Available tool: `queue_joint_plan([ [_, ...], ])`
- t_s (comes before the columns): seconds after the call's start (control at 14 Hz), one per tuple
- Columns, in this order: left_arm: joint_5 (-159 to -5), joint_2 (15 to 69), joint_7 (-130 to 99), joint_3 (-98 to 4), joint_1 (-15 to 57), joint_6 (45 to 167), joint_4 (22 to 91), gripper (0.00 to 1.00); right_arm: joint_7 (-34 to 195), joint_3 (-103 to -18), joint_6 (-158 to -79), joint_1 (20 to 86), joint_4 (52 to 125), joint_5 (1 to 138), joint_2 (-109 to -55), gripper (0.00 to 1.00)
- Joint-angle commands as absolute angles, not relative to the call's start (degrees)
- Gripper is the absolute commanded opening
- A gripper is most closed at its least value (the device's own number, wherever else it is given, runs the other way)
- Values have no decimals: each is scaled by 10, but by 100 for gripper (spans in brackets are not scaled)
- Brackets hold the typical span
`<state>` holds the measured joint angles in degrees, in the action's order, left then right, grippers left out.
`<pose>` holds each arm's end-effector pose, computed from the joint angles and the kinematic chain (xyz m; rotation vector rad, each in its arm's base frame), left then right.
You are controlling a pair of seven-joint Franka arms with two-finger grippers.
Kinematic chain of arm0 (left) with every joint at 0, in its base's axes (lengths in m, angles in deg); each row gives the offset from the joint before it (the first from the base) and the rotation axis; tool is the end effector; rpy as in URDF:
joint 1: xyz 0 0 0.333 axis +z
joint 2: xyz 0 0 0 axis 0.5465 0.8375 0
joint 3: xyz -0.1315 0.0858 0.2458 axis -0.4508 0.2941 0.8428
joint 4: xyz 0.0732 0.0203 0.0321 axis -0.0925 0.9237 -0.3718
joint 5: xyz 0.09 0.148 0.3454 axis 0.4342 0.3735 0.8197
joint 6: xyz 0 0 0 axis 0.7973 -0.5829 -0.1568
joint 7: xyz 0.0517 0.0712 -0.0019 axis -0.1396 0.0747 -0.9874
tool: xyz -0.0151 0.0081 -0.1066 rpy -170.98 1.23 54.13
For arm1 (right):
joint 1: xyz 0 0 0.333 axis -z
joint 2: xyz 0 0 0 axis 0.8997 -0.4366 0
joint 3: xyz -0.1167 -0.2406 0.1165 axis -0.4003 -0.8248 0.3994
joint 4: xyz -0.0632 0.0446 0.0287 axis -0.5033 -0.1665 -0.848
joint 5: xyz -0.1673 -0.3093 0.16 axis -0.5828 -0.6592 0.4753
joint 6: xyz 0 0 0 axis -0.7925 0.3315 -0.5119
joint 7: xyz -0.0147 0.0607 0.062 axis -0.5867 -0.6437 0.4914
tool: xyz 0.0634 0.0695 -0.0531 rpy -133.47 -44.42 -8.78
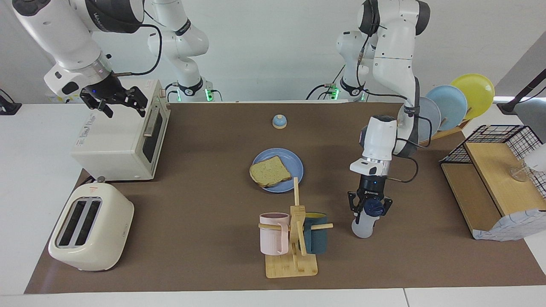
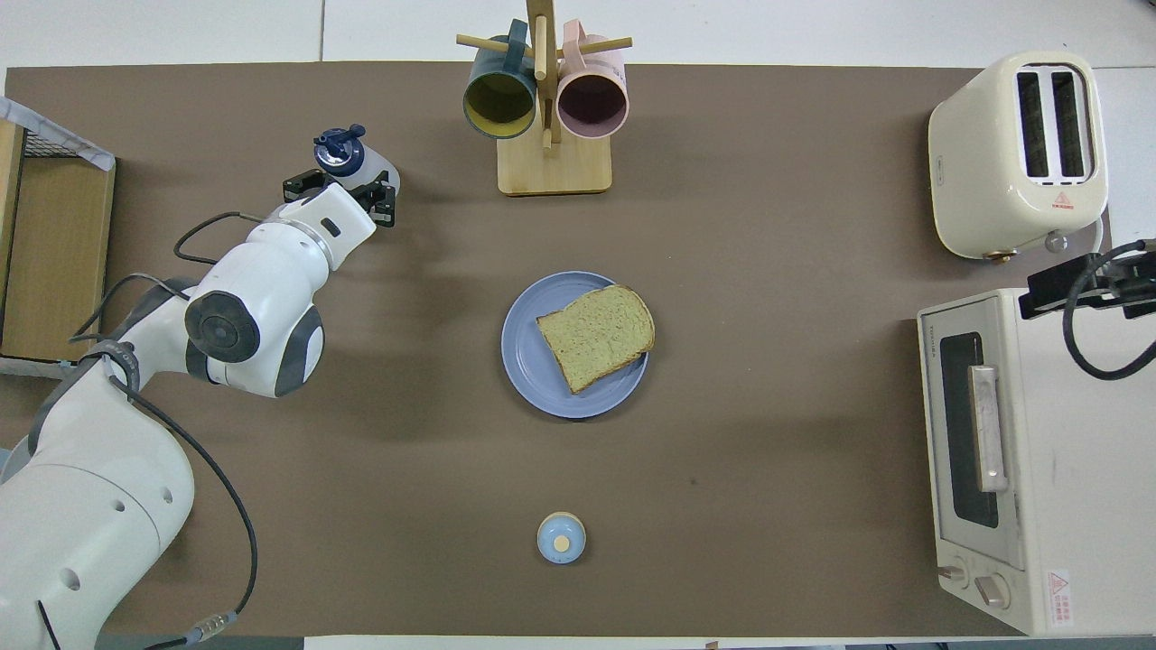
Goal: Put bread on plate and add seasoning
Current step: 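Carry the bottle back and set it down with the left gripper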
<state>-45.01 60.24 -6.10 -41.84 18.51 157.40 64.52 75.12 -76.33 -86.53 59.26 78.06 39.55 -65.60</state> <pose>0.6091 -0.1607 0.2760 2.8003 -0.4719 1.1680 0.5318 -0.0348 0.5773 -3.1166 0.0324 0.1836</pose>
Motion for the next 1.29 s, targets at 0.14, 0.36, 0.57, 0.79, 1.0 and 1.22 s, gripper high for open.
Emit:
queue_joint_plan([
  [0.14,-456,600,-47,-417,185,1553,650,24,759,-758,-867,601,785,392,-650,100],
  [0.36,-456,600,-47,-417,186,1544,649,49,759,-758,-867,601,785,392,-650,100],
  [0.57,-456,599,-46,-417,190,1526,642,80,759,-758,-867,601,785,392,-650,100],
  [0.79,-456,599,-47,-417,191,1521,642,100,759,-758,-867,601,785,392,-650,100],
  [1.0,-456,589,-47,-417,191,1517,651,100,759,-758,-867,601,785,392,-650,100],
  [1.22,-456,513,-43,-418,185,1372,661,100,759,-758,-867,601,785,392,-650,100],
])
